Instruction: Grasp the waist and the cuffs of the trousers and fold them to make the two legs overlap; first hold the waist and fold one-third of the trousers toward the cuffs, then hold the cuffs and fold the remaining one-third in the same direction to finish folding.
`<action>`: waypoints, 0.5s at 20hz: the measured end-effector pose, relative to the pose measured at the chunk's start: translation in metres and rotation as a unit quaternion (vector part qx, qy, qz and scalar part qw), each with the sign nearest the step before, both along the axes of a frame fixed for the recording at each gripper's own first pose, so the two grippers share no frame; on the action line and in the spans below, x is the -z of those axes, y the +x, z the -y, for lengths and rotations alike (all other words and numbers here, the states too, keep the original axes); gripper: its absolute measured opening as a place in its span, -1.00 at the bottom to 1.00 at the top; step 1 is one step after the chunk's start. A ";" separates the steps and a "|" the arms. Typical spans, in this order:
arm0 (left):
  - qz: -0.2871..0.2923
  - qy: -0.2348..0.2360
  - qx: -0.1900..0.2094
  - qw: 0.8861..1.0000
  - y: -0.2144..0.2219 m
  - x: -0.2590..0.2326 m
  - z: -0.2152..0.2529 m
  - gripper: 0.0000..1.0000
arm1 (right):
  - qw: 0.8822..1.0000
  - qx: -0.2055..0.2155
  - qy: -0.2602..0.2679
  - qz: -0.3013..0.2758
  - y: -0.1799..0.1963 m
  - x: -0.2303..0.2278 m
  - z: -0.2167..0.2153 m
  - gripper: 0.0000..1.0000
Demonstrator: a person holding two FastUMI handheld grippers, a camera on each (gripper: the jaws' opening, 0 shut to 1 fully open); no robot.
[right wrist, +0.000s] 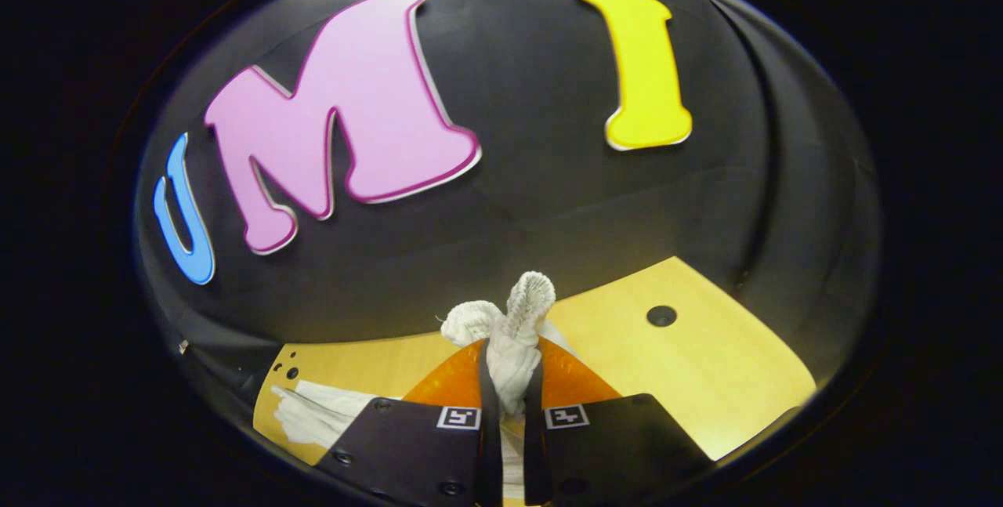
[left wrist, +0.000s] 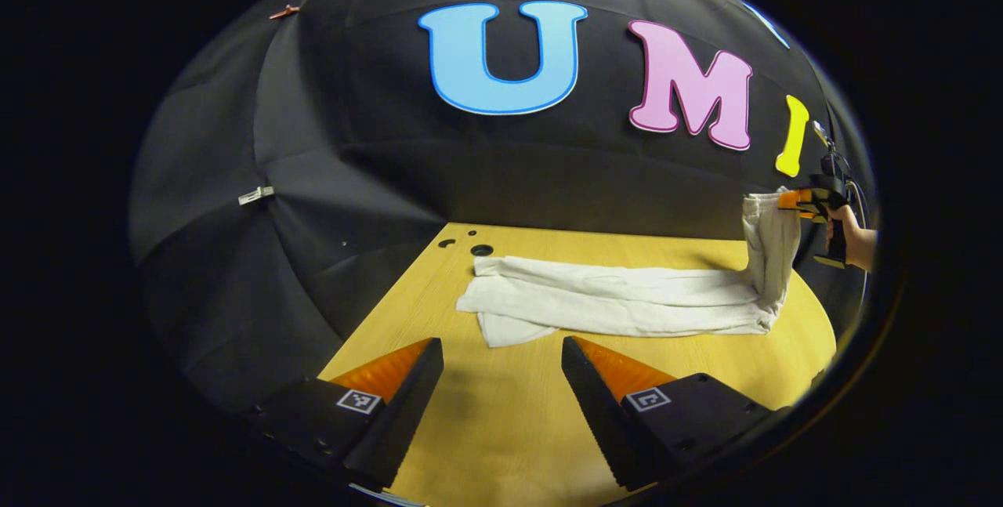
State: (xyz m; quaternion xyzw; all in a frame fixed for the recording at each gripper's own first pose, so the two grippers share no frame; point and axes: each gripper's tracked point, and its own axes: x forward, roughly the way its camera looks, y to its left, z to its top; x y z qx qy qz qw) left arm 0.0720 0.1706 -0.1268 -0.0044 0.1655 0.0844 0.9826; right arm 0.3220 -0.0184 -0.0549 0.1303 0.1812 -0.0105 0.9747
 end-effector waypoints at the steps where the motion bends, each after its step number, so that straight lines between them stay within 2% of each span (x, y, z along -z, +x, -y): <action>1: -0.007 -0.002 -0.003 1.000 -0.008 0.006 -0.007 0.94 | 1.000 -0.010 -0.004 -0.003 -0.002 0.009 -0.015 -0.70; 4: -0.025 -0.014 -0.024 0.999 -0.030 0.026 -0.028 0.95 | 0.999 -0.033 -0.010 -0.020 -0.005 0.040 -0.063 -0.70; 10: -0.033 -0.068 -0.062 0.995 -0.055 0.049 -0.054 0.94 | 0.995 -0.064 -0.031 -0.067 -0.022 0.106 -0.122 -0.63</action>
